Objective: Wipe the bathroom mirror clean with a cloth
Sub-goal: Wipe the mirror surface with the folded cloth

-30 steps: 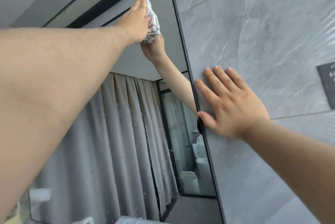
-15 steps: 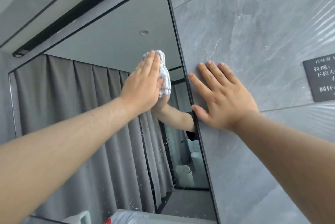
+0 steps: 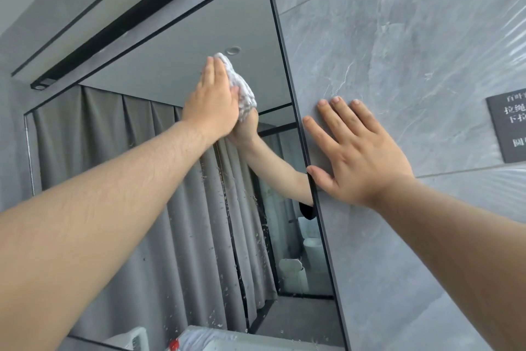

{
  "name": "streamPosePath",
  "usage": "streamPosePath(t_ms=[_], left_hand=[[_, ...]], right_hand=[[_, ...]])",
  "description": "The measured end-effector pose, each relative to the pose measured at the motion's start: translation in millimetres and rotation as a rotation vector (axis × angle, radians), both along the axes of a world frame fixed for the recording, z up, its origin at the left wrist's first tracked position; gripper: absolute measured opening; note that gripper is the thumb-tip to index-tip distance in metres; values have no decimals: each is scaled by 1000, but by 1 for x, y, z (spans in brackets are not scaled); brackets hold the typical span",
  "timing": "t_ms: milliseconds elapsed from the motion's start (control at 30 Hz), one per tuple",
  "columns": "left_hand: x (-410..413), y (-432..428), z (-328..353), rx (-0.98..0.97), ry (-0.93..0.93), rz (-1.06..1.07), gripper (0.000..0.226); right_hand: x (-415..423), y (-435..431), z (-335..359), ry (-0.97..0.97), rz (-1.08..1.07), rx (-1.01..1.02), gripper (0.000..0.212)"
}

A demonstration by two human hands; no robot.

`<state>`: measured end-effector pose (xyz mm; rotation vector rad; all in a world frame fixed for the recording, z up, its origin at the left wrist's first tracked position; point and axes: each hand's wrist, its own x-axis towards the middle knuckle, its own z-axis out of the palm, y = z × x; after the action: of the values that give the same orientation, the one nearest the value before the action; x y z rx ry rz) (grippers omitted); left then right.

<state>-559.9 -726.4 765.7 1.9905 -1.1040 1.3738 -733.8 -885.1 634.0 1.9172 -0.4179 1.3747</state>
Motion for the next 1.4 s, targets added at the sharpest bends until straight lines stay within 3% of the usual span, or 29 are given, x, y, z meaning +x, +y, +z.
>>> streamPosePath(t_ms=[100,200,333,600,733,833,933,1200,1400], left_hand=[[0,-1,3,-39,39,-15,60],[-1,-1,-22,-3,-34,-18,60],[2,5,-78,128,-168,-26,61],[3,4,-188,201,-174,-44,66],[-1,5,-218,219,-348,-97,59],[6,5,-216,271,-378,-88,60],[13,3,-194,212,-302,-93,58],[32,13,-105,-194,102,-47,55],[10,8,-144,-72,67,-103,60]], right_hand=[[-1,0,0,3,2,-2,77],[-1,0,1,5,3,-4,75],[-2,0,1,20,-5,6,74],[-3,2,1,36,-26,28,74],[-3,3,1,39,-29,25,74],[-4,3,1,42,-37,31,75],[-4,3,1,42,-47,35,75],[-4,3,1,44,-41,33,75],[-4,3,1,46,-49,34,74]])
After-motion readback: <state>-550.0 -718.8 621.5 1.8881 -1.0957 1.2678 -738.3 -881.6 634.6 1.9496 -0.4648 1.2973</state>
